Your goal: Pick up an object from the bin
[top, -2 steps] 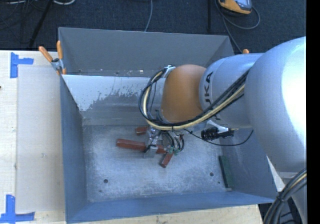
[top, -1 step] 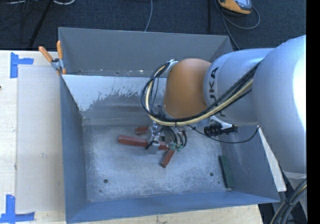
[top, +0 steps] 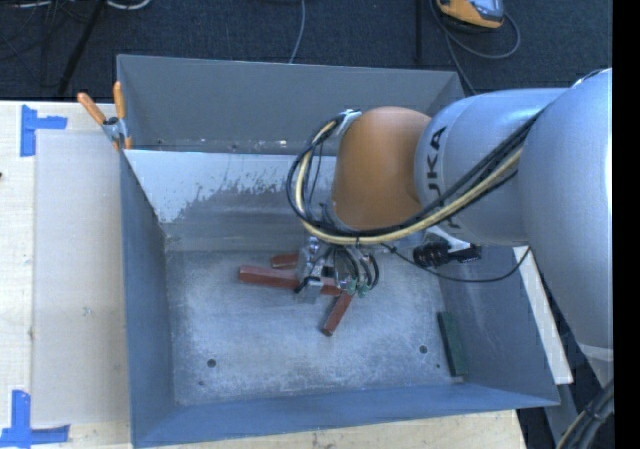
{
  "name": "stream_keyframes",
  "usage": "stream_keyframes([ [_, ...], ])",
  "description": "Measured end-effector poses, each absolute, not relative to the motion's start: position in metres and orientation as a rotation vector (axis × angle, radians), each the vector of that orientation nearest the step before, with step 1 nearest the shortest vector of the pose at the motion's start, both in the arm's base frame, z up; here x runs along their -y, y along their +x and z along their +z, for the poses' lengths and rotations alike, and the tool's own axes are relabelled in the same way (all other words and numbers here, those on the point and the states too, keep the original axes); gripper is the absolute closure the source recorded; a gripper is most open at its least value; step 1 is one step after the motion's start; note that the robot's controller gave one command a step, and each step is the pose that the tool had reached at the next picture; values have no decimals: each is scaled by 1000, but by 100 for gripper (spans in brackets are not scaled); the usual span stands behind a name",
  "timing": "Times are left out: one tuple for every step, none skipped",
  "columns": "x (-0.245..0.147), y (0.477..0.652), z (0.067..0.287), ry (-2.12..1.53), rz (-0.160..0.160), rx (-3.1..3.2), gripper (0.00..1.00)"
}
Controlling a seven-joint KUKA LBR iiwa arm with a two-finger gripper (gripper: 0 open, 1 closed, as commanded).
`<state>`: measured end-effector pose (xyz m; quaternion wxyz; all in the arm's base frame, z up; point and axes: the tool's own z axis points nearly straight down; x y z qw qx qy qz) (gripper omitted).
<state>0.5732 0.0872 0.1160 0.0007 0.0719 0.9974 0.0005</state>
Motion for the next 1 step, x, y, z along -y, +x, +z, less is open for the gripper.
stream_keyframes([
  [-87,573,116,228,1,-3134,100],
])
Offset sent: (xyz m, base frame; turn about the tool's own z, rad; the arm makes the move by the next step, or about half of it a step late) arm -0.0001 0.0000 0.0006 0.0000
